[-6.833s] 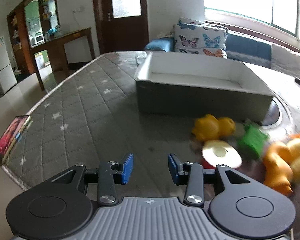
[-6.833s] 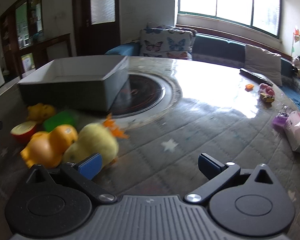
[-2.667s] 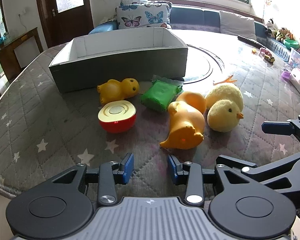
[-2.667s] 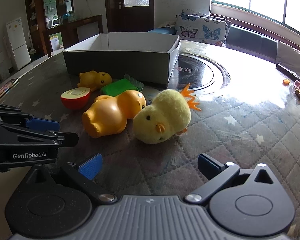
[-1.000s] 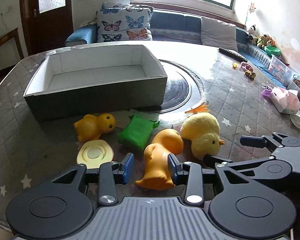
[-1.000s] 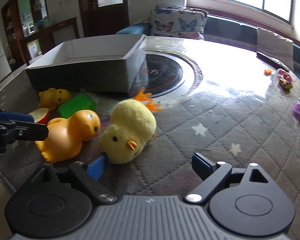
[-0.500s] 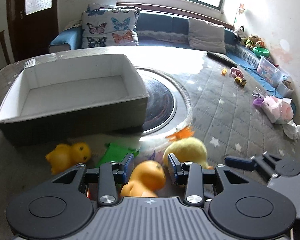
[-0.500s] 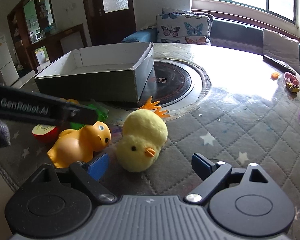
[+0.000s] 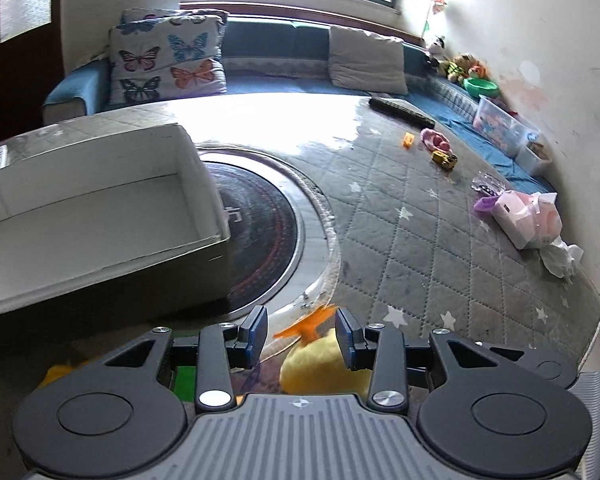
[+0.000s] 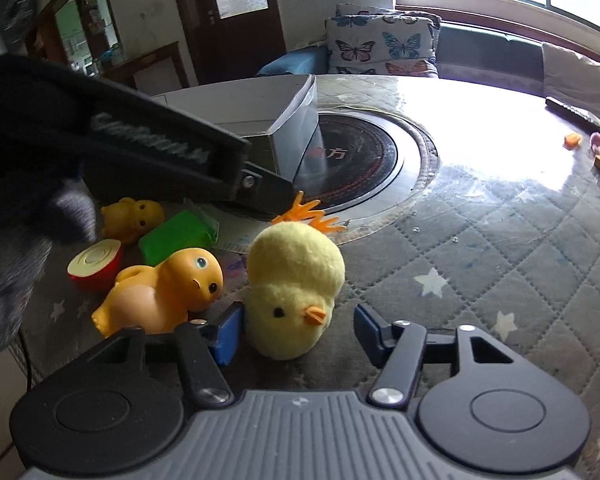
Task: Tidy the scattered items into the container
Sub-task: 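Close the right gripper on the plush yellow chick and lift it, then carry the plush chick with the right gripper over the cardboard box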
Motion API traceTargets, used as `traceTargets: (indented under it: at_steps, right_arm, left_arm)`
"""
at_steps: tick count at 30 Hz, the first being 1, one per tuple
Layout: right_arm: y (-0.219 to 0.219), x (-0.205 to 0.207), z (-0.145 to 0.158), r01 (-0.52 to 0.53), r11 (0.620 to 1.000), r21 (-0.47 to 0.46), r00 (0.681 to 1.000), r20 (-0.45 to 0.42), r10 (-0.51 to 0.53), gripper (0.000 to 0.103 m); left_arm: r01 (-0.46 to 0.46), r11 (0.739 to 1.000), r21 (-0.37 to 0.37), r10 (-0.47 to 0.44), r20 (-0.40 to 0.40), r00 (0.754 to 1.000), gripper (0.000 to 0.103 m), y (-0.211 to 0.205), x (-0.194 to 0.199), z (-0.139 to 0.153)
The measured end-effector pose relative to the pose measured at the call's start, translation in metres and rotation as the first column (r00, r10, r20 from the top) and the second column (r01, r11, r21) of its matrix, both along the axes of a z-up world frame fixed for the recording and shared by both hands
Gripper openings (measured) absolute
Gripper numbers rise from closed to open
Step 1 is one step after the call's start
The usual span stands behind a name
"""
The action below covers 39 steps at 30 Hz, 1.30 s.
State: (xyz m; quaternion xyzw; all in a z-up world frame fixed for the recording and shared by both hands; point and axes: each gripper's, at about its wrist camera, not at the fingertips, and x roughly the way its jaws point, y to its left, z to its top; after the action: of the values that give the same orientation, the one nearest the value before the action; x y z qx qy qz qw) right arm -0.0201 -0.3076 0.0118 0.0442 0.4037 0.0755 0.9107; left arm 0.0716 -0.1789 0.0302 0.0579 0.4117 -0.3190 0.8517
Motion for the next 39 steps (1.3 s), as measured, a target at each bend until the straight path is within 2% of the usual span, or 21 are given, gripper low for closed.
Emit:
traceTargets:
  at_steps: [7,17,23,29,34,39]
  right_arm:
    - [-0.009,0.0,0.002,-0.012,1.0,-0.027,1.0,0.001,0.012,0.057]
    - [-0.009,0.011,-0.002,-0.023,1.0,-0.011,1.0,0.0,0.023,0.057]
    - [-0.008,0.012,-0.002,-0.032,0.999,-0.003,0.999,0.003,0.032,0.042]
    - [-0.007,0.01,0.009,-0.034,0.999,-0.016,0.999,0.03,0.035,0.041]
    - [0.0,0.012,0.034,-0.068,0.997,-0.046,0.993,0.098,0.072,0.041]
    - [0.013,0.036,0.059,-0.123,0.989,-0.082,0.973,0.184,0.137,0.041]
  left_arm:
    - [0.033,0.999,-0.014,-0.034,-0.051,0.998,0.037,-0.008,0.011,-0.012]
    - [0.027,0.997,-0.077,-0.036,-0.124,0.992,0.017,0.007,0.029,-0.018]
    - [0.033,0.996,-0.082,-0.043,-0.128,0.991,0.014,0.01,0.032,-0.021]
    - [0.021,0.993,-0.118,-0.034,-0.106,0.994,0.012,0.019,0.028,-0.013]
    - [-0.011,0.985,-0.173,0.003,-0.047,0.999,0.012,0.035,0.029,0.013]
    - [-0.073,0.975,-0.211,0.079,0.022,0.997,0.012,0.054,0.044,0.039]
